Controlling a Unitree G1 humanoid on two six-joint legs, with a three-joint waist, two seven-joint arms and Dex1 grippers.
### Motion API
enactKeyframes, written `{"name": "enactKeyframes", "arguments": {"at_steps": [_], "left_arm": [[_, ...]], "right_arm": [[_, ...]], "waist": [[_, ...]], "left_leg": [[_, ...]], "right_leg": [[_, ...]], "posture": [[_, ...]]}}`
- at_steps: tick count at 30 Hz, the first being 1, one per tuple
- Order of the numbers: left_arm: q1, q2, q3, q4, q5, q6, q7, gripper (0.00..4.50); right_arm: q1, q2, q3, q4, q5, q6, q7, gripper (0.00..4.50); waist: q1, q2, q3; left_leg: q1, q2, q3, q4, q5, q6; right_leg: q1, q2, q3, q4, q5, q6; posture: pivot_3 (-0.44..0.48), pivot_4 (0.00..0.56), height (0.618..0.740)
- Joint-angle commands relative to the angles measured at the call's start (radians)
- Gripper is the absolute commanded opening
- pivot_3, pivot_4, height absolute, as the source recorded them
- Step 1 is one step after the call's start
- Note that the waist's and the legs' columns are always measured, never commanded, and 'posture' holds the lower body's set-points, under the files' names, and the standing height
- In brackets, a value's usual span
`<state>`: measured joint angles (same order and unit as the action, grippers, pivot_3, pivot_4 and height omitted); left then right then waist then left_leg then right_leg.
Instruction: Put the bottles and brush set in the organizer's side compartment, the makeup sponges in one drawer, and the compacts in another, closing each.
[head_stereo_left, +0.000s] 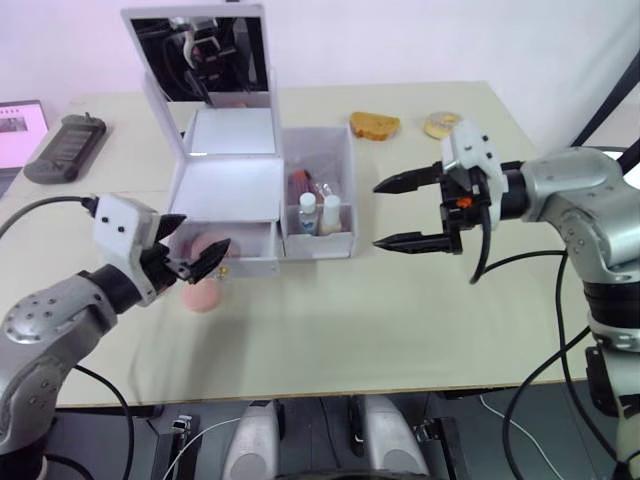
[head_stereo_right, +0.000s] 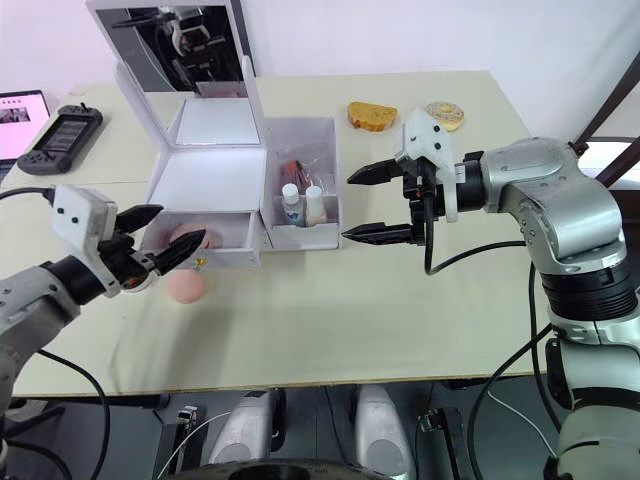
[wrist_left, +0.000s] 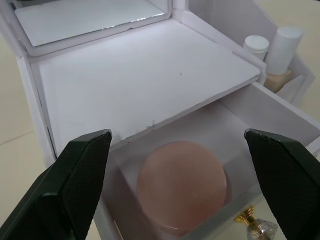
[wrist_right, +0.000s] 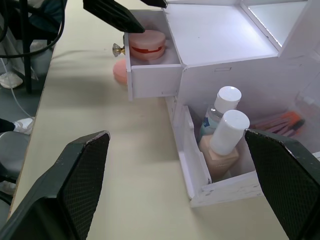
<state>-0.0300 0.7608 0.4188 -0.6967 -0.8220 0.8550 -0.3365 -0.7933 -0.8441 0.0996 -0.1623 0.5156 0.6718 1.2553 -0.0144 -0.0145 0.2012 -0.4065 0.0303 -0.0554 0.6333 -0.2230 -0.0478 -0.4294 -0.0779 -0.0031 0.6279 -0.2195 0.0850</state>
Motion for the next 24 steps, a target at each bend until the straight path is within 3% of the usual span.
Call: {"name": "enactKeyframes", "arguments": {"at_steps": [1, 5, 9, 17, 24], "left_arm": [[0.04, 0.01, 0.124, -0.063, -0.095, 0.006, -0.024, 4.48], [0.101, 0.036, 0.286, -0.042, -0.21, -0.009, -0.106, 4.48], [0.157, 0.071, 0.399, 0.036, -0.185, -0.049, -0.193, 4.48], [0.412, 0.107, 0.555, 0.337, 0.103, -0.299, -0.491, 4.48], [0.468, 0.188, 0.56, 0.722, 0.236, -0.46, -0.687, 4.48]], "right_arm": [[-0.006, -0.014, -0.029, -0.012, 0.006, -0.008, 0.006, 4.5], [-0.011, -0.016, -0.026, 0.003, 0.005, -0.012, 0.02, 4.5], [-0.015, -0.02, -0.026, 0.028, 0.003, -0.022, 0.044, 4.5], [0.103, -0.084, -0.094, 0.144, -0.023, -0.118, 0.093, 4.5], [0.269, -0.117, -0.24, 0.368, -0.068, -0.34, 0.084, 4.5]], "waist": [[-0.003, 0.0, 0.0], [-0.002, 0.0, 0.0], [-0.002, 0.0, 0.0], [-0.003, 0.0, 0.0], [-0.004, 0.0, 0.0]], "left_leg": [[0.0, 0.0, 0.0, 0.0, 0.0, 0.0], [0.0, 0.0, 0.0, -0.001, 0.0, 0.0], [0.0, 0.0, 0.0, 0.0, 0.0, 0.0], [-0.001, 0.0, 0.001, -0.004, 0.0, 0.0], [-0.003, 0.0, 0.005, -0.004, -0.001, -0.001]], "right_leg": [[0.0, 0.0, 0.0, 0.0, 0.0, 0.0], [-0.001, 0.0, 0.0, -0.001, 0.0, 0.0], [-0.001, 0.0, 0.0, -0.001, -0.001, 0.002], [-0.002, -0.001, 0.0, -0.007, 0.0, -0.001], [-0.002, -0.004, 0.0, -0.012, 0.0, 0.0]], "posture": [[0.0, 0.15, 0.74], [0.0, 0.15, 0.74], [0.0, 0.15, 0.74], [0.0, 0.15, 0.74], [0.0, 0.15, 0.74]]}}
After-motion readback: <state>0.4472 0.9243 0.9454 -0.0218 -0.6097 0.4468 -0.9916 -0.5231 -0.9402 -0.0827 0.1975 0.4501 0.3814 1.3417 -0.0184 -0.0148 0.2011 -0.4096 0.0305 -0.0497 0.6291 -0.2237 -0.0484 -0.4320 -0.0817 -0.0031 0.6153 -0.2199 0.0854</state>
